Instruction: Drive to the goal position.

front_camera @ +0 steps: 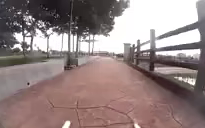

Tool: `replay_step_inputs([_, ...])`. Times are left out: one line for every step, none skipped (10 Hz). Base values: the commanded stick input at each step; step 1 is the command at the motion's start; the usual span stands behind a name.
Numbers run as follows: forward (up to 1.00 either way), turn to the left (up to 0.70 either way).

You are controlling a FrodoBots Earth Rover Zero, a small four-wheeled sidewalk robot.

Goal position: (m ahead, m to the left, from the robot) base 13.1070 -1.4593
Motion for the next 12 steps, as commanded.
replay_step_inputs([1.0,0.0])
replay_step_inputs([1.0,0.0])
replay_step_inputs([1.0,0.0])
replay_step_inputs([1.0,0.0])
replay_step_inputs([1.0,0.0])
replay_step_inputs([1.0,0.0])
replay_step_inputs([1.0,0.0])
replay_step_inputs([1.0,0.0])
replay_step_inputs([1.0,0.0])
replay_step_inputs([1.0,0.0])
replay_step_inputs([1.0,0.0])
replay_step_inputs([1.0,-0.18])
